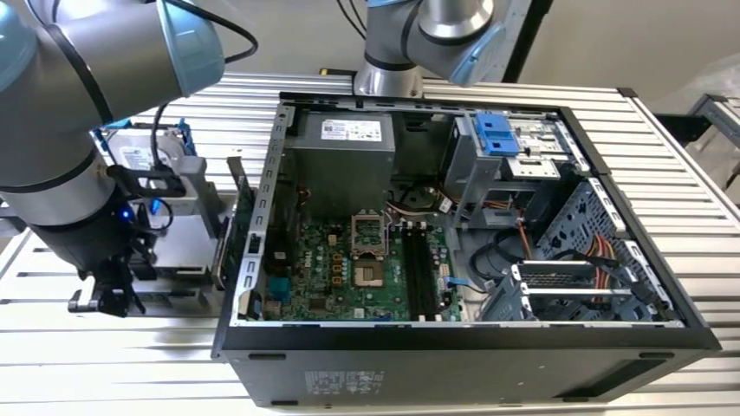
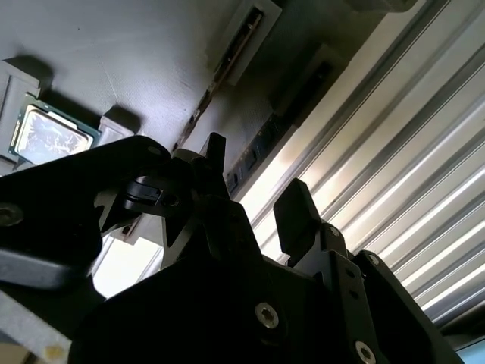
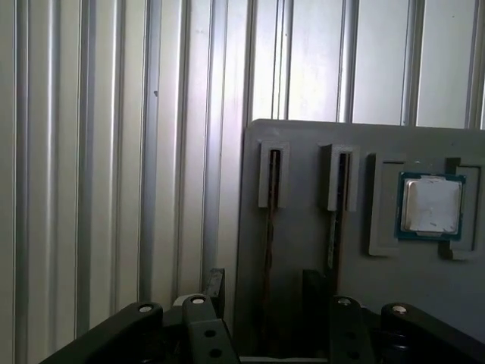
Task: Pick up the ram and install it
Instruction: 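Pick up the ram and move it above insertion slot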
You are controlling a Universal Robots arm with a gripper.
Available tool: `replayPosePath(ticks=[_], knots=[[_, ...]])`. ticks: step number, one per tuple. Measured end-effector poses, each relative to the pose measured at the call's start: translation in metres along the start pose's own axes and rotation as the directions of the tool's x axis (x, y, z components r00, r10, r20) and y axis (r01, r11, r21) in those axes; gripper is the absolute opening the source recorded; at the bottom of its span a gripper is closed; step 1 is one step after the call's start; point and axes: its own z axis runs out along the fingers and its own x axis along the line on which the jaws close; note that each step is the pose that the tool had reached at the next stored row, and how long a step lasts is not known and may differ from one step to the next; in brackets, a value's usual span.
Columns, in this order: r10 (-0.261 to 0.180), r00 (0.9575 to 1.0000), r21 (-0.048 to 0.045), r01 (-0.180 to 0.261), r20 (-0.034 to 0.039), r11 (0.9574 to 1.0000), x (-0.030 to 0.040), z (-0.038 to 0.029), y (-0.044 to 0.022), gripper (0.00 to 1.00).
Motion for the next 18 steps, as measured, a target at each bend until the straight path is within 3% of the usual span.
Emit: replayPosePath(ticks=[9, 17, 18], knots=[[0.002, 1.0, -0.0001, -0.002, 0.0, 1.0, -0.0001, 0.0069, 0.0006, 1.0], [0.002, 1.0, -0.0001, -0.002, 0.0, 1.0, -0.0001, 0.0077, 0.0006, 1.0], [0.002, 1.0, -0.0001, -0.002, 0.0, 1.0, -0.0001, 0.0077, 0.0006, 0.0]])
